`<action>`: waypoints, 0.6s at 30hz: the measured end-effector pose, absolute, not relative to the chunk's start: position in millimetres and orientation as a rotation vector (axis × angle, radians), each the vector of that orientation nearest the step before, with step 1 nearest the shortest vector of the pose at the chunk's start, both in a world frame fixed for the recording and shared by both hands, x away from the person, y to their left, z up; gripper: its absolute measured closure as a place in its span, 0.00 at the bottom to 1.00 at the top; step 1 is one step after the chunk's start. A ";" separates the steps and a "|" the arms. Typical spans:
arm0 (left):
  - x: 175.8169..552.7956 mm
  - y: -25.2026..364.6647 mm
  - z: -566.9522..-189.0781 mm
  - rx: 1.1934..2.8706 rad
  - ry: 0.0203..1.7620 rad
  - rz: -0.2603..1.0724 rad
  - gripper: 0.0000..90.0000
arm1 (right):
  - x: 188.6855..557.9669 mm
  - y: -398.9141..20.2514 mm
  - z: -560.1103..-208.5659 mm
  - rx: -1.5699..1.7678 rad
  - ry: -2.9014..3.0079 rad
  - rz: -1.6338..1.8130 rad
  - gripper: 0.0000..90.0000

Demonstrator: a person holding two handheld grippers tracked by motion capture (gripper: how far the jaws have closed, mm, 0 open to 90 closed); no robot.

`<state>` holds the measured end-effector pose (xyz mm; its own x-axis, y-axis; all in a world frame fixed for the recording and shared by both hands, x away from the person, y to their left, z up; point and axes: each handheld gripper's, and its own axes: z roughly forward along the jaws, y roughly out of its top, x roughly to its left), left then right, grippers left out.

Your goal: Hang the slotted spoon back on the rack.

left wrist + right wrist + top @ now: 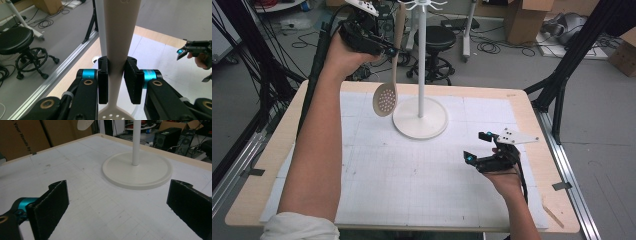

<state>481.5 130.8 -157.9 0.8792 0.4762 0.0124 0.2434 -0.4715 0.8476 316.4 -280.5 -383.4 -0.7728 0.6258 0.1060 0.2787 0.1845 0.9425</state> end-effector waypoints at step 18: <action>481.8 125.1 -156.5 2.094 0.521 0.313 0.83 | 315.6 -279.3 -383.0 0.860 2.165 1.621 0.03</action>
<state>481.8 125.1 -156.5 0.8779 0.4783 0.0212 0.2428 -0.4829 0.8414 315.6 -279.3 -383.0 -0.7749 0.6224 0.1102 0.2811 0.1832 0.9420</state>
